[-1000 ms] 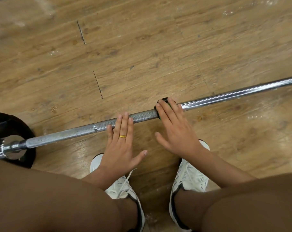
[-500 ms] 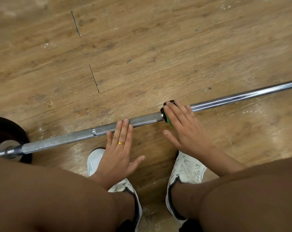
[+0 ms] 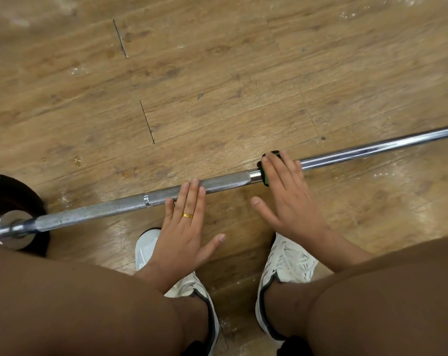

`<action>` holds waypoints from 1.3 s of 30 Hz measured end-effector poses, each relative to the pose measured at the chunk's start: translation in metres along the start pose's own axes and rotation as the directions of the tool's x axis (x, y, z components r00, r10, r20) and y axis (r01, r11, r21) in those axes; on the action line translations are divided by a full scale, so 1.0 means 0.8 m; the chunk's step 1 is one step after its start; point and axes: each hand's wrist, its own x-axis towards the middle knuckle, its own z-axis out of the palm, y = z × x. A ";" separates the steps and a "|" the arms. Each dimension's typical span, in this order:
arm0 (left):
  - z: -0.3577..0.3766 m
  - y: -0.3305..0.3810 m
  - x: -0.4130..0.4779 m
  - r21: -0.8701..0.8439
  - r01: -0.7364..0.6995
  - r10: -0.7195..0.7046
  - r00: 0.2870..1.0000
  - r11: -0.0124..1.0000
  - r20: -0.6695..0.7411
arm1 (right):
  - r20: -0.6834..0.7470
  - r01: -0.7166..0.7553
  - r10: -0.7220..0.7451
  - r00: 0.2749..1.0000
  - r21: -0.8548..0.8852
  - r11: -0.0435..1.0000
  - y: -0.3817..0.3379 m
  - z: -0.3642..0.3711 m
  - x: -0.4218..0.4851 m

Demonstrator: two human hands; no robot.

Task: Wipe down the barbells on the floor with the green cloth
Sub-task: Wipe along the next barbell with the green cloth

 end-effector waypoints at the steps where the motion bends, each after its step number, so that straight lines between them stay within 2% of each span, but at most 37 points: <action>1: 0.000 0.000 0.002 0.001 0.007 -0.007 1.000 1.000 -0.001 | 0.007 0.027 -0.027 1.000 -0.003 1.000 -0.006 0.003 0.002; 5: -0.004 -0.002 0.013 0.015 0.022 -0.022 1.000 1.000 -0.006 | 0.026 0.095 -0.094 0.995 -0.034 0.995 -0.001 0.001 0.020; 11: -0.006 -0.007 0.029 0.096 0.037 -0.036 0.999 0.995 -0.016 | -0.042 -0.002 0.002 0.999 0.001 1.000 -0.003 0.003 0.037; 17: -0.011 -0.012 0.046 0.129 0.053 -0.053 0.999 0.990 -0.003 | 0.009 0.137 -0.137 0.991 -0.062 0.989 -0.001 0.005 0.053; 23: -0.020 -0.016 0.067 0.149 0.078 -0.084 0.996 0.986 0.032 | -0.036 0.025 -0.027 0.999 -0.052 0.998 0.016 0.000 0.076; 29: -0.030 -0.025 0.089 0.115 0.094 -0.102 0.992 0.989 0.067 | 0.015 0.119 -0.118 0.993 -0.111 0.987 0.012 0.006 0.092; 34: -0.037 -0.037 0.112 0.093 0.095 -0.103 0.991 0.991 0.089 | -0.002 0.043 -0.044 0.999 -0.109 0.993 0.018 -0.002 0.117; 39: -0.045 -0.052 0.135 0.079 0.097 -0.106 0.987 0.992 0.119 | 0.046 0.148 -0.142 0.989 -0.163 0.976 0.008 0.004 0.135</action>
